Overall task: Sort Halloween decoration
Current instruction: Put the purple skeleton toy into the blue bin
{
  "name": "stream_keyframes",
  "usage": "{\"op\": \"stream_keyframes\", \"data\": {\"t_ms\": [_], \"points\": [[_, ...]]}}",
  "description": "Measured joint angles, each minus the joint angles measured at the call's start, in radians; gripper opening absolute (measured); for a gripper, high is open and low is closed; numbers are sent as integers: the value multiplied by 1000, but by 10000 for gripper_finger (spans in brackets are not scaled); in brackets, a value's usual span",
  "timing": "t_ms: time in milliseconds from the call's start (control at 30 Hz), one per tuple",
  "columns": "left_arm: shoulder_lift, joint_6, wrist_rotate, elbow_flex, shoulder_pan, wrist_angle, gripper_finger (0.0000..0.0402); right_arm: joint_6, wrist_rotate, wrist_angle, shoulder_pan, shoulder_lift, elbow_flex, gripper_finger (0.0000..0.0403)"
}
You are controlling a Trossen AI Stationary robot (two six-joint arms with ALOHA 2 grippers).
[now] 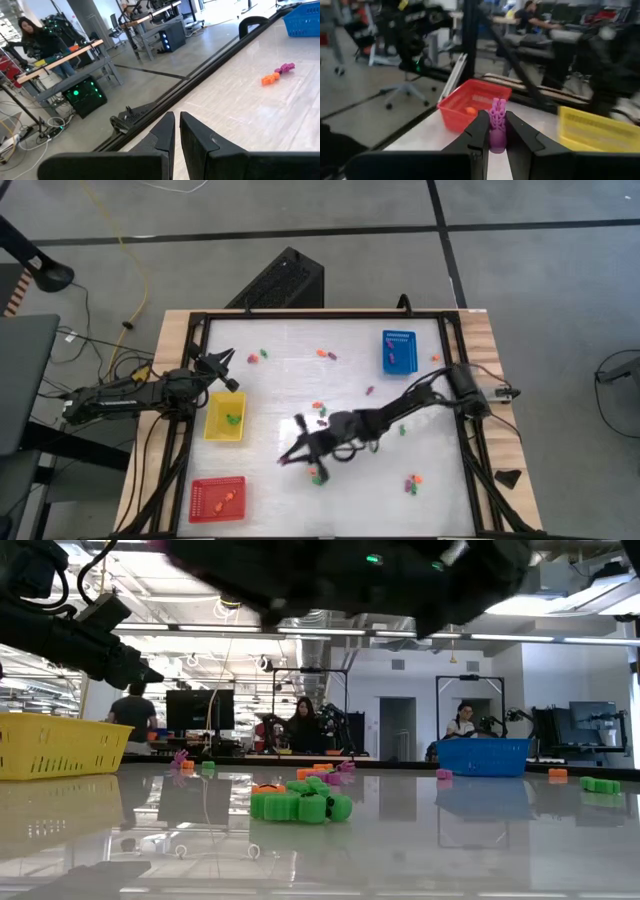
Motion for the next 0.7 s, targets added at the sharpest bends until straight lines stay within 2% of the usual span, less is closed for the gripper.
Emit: {"op": "stream_keyframes", "data": {"t_ms": [133,233,367,567,700], "points": [[0,0,0,0,0,0,18,-82,3,-210,-9,23,115,76],[0,0,0,0,0,0,18,-84,4,-390,-36,-16,143,76],[0,0,0,0,0,0,18,-86,11,-691,-83,-118,144,76],[0,0,-1,0,0,0,18,-93,24,-1285,-149,-282,143,76],[0,0,-1,0,0,0,18,-95,81,-1490,-213,-386,103,76]]}}
